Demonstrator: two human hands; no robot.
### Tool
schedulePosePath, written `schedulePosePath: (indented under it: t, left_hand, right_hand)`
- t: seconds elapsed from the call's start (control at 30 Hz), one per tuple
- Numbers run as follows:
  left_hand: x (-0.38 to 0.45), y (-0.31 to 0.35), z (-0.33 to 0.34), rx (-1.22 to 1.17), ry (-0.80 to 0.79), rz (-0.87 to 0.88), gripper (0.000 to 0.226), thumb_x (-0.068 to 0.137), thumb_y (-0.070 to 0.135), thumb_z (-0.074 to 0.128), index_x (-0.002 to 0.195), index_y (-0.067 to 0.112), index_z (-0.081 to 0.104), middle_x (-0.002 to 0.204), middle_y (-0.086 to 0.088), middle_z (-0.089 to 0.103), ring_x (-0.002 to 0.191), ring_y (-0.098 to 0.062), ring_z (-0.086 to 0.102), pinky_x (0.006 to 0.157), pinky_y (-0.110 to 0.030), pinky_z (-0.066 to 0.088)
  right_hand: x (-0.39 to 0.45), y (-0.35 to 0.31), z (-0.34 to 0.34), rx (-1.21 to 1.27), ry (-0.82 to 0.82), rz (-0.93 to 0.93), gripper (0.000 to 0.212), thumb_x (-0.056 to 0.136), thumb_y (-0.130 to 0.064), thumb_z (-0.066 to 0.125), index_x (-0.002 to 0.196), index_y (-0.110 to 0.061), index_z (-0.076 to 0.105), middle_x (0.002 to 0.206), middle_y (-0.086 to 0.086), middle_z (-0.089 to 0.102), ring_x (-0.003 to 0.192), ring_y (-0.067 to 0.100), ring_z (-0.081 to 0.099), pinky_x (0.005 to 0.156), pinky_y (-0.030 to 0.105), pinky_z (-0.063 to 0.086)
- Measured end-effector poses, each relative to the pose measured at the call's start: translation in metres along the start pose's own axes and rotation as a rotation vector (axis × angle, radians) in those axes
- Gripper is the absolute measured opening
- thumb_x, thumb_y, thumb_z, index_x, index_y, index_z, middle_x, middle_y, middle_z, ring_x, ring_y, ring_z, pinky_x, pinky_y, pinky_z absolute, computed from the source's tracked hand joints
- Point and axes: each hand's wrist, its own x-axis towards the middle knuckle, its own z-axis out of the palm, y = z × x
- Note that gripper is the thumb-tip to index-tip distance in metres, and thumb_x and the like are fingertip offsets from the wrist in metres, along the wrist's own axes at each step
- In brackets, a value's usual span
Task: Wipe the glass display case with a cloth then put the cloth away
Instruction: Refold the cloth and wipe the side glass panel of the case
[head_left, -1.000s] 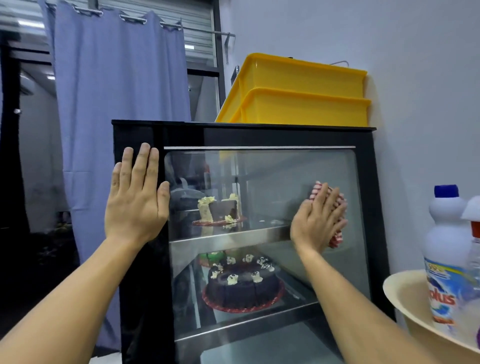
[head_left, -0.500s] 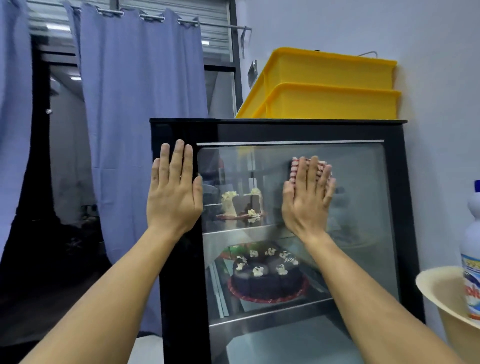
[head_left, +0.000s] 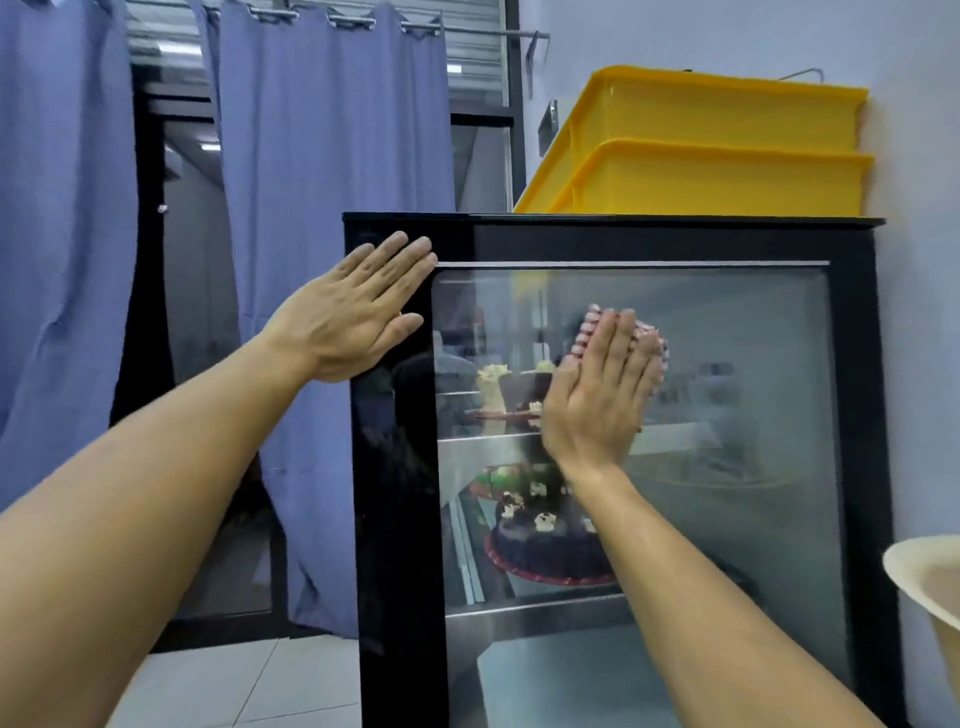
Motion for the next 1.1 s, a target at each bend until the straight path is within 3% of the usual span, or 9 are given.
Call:
schedulePosePath:
  t: [0.13,0.23,0.3,0.47,0.63,0.73,0.8,0.97,1.1]
  left_hand:
    - [0.000,0.005,-0.003,-0.025,-0.024,-0.051,0.066,0.106,0.053,-0.002,0.164,0.024,-0.013,0.171,0.007,-0.021,0.156,-0.009,-0.026,0.125,-0.028,-0.020]
    - [0.000,0.002,-0.007,-0.034,-0.067,-0.049,0.067,0.104,0.056,-0.006,0.163,0.025,-0.017,0.170,0.008,-0.026,0.154,-0.008,-0.030,0.125,-0.028,-0.020]
    - [0.000,0.004,-0.009,-0.039,-0.089,-0.056,0.065,0.105,0.055,-0.006,0.162,0.027,-0.020,0.168,0.010,-0.029,0.152,-0.006,-0.032,0.123,-0.027,-0.023]
    - [0.000,0.005,-0.013,-0.085,-0.117,-0.091,0.058,0.110,0.048,0.001,0.161,0.030,-0.020,0.167,0.014,-0.030,0.151,-0.005,-0.034,0.120,-0.023,-0.026]
    - [-0.001,0.006,-0.009,-0.082,-0.104,-0.094,0.063,0.105,0.052,-0.003,0.162,0.029,-0.018,0.169,0.013,-0.027,0.154,-0.008,-0.030,0.123,-0.026,-0.024]
    - [0.000,0.011,-0.008,-0.082,-0.089,-0.113,0.063,0.106,0.050,-0.001,0.163,0.027,-0.015,0.170,0.011,-0.024,0.156,-0.010,-0.027,0.125,-0.028,-0.021]
    - [-0.001,0.012,-0.006,-0.065,-0.071,-0.123,0.064,0.106,0.049,0.000,0.164,0.026,-0.014,0.170,0.010,-0.022,0.157,-0.012,-0.025,0.126,-0.030,-0.019]
    - [-0.005,0.021,0.001,-0.131,-0.014,-0.198,0.062,0.105,0.048,0.001,0.164,0.028,-0.010,0.171,0.012,-0.016,0.159,-0.014,-0.018,0.129,-0.033,-0.012]
    - [-0.019,0.071,0.024,-0.250,0.118,-0.417,0.064,0.109,0.042,0.016,0.167,0.019,-0.001,0.174,0.003,-0.012,0.160,-0.019,-0.017,0.128,-0.034,-0.014]
  right_hand:
    - [-0.074,-0.082,0.025,0.092,-0.147,-0.634,0.068,0.103,-0.032,0.042,0.165,-0.010,0.023,0.174,0.012,0.014,0.162,0.033,0.005,0.129,0.055,0.016]
    - [-0.109,-0.067,0.025,0.105,-0.230,-0.922,0.068,0.101,-0.031,0.050,0.164,-0.014,0.031,0.173,0.007,0.021,0.162,0.029,0.010,0.129,0.052,0.019]
    - [-0.093,-0.050,0.024,0.075,-0.177,-0.966,0.069,0.098,-0.032,0.054,0.162,-0.017,0.034,0.171,0.006,0.025,0.161,0.028,0.016,0.129,0.052,0.019]
    - [-0.066,-0.093,0.029,0.065,-0.028,-0.391,0.068,0.102,-0.033,0.043,0.165,-0.012,0.027,0.173,0.010,0.017,0.161,0.033,0.010,0.131,0.052,0.009]
    - [-0.111,-0.095,0.039,0.118,-0.162,-0.857,0.068,0.101,-0.032,0.049,0.164,-0.014,0.031,0.172,0.008,0.021,0.161,0.032,0.010,0.129,0.052,0.017]
    - [-0.083,-0.071,0.034,0.105,-0.213,-1.211,0.067,0.099,-0.033,0.051,0.162,-0.017,0.035,0.171,0.007,0.027,0.161,0.031,0.015,0.130,0.051,0.017]
    - [-0.053,-0.062,0.030,0.078,-0.219,-1.312,0.067,0.098,-0.035,0.051,0.161,-0.018,0.038,0.170,0.007,0.030,0.160,0.031,0.018,0.129,0.052,0.017]
    - [-0.003,-0.027,0.009,0.022,-0.054,-0.644,0.070,0.098,-0.035,0.051,0.163,-0.016,0.034,0.172,0.008,0.024,0.160,0.030,0.016,0.128,0.056,0.019]
    - [-0.049,0.024,-0.002,-0.022,-0.002,-0.149,0.069,0.103,-0.035,0.033,0.165,-0.009,0.022,0.174,0.012,0.011,0.161,0.035,0.007,0.127,0.061,0.016]
